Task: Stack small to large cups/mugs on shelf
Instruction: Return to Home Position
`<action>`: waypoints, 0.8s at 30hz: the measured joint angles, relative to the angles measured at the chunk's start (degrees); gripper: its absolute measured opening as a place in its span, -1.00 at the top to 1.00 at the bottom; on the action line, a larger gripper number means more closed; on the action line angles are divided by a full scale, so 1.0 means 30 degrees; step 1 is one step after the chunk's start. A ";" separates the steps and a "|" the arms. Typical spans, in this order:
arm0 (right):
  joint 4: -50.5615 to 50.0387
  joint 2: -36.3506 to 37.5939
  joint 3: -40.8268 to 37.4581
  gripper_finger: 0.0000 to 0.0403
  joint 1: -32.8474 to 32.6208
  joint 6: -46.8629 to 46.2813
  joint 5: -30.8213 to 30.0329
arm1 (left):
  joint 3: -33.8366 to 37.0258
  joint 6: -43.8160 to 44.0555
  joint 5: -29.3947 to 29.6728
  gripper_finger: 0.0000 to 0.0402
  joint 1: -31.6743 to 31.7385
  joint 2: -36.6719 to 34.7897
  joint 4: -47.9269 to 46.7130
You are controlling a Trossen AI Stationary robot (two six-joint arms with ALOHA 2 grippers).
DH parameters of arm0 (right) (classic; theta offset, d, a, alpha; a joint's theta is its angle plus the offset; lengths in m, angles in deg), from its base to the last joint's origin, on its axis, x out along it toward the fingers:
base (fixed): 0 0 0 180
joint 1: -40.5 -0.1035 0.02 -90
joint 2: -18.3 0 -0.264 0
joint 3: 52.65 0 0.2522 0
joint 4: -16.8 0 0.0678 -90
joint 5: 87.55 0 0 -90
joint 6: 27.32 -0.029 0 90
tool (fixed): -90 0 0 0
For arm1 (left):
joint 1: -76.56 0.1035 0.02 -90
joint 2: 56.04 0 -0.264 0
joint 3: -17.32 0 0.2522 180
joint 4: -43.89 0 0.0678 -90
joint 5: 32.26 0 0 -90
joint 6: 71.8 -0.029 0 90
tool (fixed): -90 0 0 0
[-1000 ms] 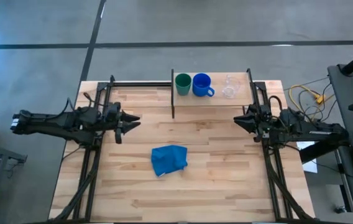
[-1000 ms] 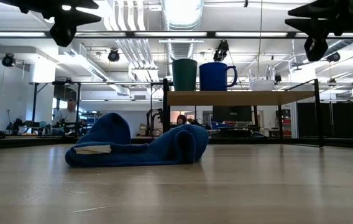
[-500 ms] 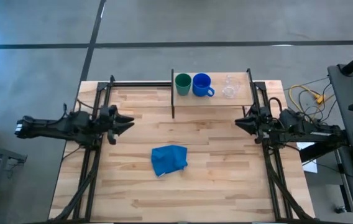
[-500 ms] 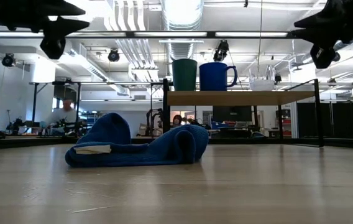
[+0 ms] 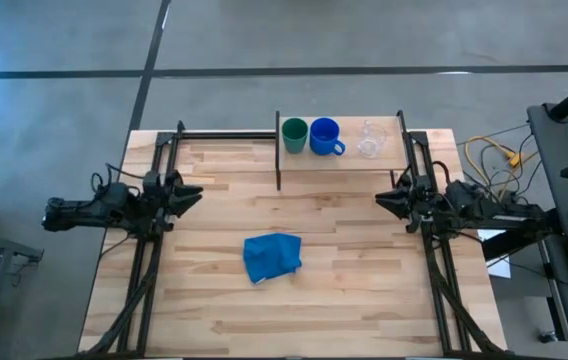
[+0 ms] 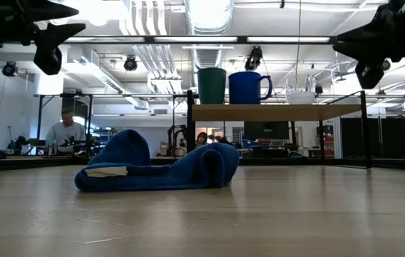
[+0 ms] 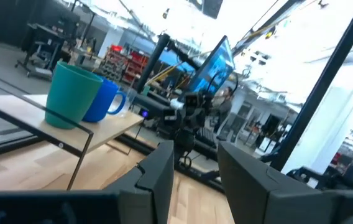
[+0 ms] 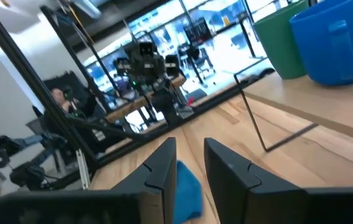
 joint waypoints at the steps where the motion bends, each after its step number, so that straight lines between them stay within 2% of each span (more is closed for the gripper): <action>1: 0.0421 0.0198 -0.0350 0.62 0.0000 -0.0015 0.0000 | 0.0095 0.0014 0.0029 0.45 0.0000 -0.0279 -0.0007; 11: 0.4103 0.0525 -0.2954 0.65 0.0006 -0.0299 -0.0001 | 0.0753 0.0477 0.0589 0.45 0.0022 0.0159 -0.0160; 18: 0.3885 0.0364 -0.2998 0.61 0.0007 -0.0265 -0.0200 | 0.1739 0.1656 0.0954 0.45 0.0022 -0.0324 -0.0266; 24: 0.3579 0.0334 -0.2994 0.62 0.0007 -0.1107 -0.0189 | 0.1994 0.3060 0.0996 0.45 0.0022 0.0282 -0.0285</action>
